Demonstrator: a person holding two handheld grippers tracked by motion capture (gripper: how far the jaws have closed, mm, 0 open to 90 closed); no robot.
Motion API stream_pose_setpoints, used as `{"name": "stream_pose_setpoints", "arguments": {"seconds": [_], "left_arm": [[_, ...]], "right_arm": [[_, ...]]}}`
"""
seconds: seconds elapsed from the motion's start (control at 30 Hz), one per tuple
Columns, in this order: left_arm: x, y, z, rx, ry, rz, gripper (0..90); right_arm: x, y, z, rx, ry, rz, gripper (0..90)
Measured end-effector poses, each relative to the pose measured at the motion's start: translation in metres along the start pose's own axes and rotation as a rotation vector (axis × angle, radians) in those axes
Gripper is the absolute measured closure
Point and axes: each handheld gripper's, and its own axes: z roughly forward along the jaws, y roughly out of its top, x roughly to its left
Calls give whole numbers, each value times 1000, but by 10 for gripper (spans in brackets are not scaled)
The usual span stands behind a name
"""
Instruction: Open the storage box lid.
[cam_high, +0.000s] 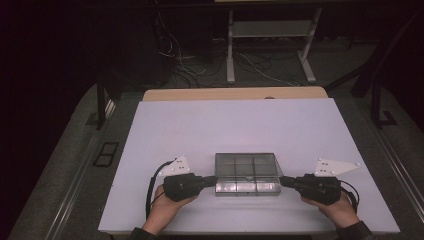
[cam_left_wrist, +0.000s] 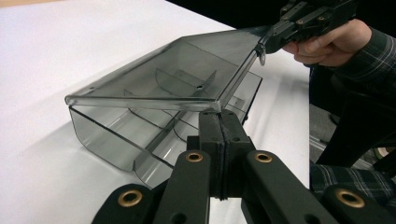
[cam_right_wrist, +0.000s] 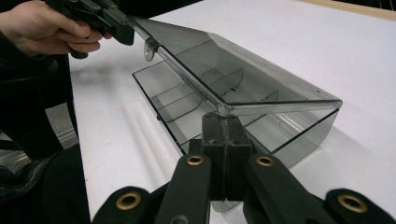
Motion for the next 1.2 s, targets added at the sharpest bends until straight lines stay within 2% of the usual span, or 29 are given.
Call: {"name": "stream_pose_setpoints", "arguments": {"seconds": [0.47,0.77,1.2], "left_arm": [[5,11,1,-23,-4,0,886],[6,19,2,-25,-5,11,885],[12,32,3,-43,6,27,885]], "right_arm": [[-5,12,0,-18,7,-11,893],[-9,21,3,-11,19,-11,893],[-17,36,5,-30,19,-26,893]]}}
